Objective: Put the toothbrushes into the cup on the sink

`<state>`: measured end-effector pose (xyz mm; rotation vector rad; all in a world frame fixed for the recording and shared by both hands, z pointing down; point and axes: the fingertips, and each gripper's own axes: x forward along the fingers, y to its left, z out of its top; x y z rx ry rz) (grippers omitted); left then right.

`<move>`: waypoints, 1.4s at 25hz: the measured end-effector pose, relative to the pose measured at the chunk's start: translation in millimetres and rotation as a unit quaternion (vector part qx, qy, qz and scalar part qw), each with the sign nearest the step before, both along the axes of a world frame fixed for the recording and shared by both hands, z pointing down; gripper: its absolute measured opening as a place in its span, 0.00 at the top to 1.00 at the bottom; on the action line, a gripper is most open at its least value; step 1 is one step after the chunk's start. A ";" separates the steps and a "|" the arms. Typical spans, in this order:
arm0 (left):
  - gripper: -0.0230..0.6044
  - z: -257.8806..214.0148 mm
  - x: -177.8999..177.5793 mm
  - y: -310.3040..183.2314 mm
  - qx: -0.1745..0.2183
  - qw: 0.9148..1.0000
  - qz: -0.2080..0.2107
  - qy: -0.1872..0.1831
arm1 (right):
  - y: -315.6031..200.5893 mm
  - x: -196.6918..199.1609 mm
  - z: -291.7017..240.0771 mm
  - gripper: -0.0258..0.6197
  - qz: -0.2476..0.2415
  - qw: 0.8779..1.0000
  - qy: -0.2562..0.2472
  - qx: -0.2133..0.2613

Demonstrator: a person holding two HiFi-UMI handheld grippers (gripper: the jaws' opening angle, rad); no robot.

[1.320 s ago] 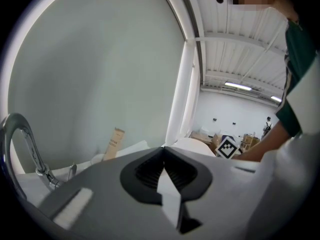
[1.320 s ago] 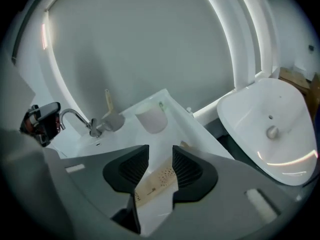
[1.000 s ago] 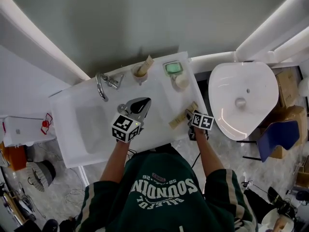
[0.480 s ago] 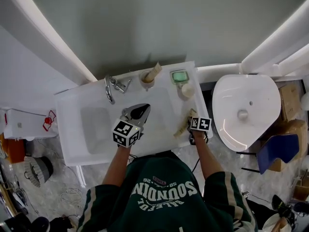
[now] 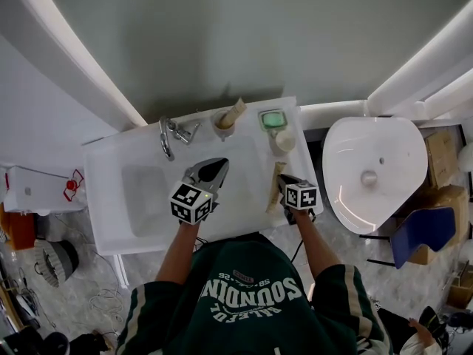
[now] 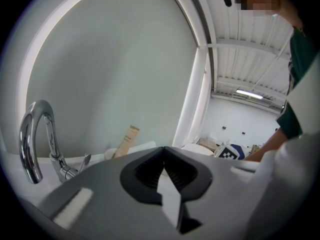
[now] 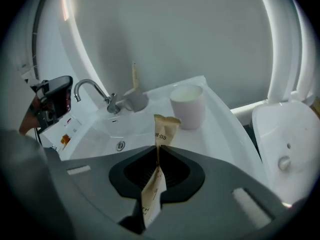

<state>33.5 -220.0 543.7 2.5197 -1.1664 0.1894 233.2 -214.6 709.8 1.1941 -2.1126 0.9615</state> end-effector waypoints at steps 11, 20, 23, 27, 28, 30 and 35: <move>0.88 -1.7 0.6 -4.7 0.002 1.000 -0.004 0.001 | -33.0 -42.6 -65.8 0.92 -0.072 0.990 -0.010 0.120; 0.88 -2.8 -7.3 -6.3 0.003 1.000 -0.018 -0.001 | -111.0 -19.9 -181.1 0.92 -0.031 0.961 -0.028 0.272; 0.88 -2.9 -8.7 -5.2 0.003 1.000 -0.023 -0.002 | -138.3 0.0 -214.2 0.92 -0.002 0.948 -0.018 0.319; 0.88 -4.2 -11.9 -4.6 0.002 1.000 -0.031 -0.004 | -161.0 12.8 -228.0 0.92 0.009 0.936 0.000 0.352; 0.88 -3.7 -13.1 -4.5 0.001 0.999 -0.033 -0.006 | -164.5 12.8 -224.7 0.92 0.006 0.936 0.007 0.353; 0.88 -1.9 -16.2 -3.9 -0.001 0.999 -0.038 -0.009 | -169.7 11.0 -210.6 0.92 -0.006 0.937 0.026 0.349; 0.88 -0.4 -25.6 -2.1 -0.006 0.998 -0.054 -0.015 | -176.9 16.1 -170.5 0.92 -0.008 0.939 0.053 0.339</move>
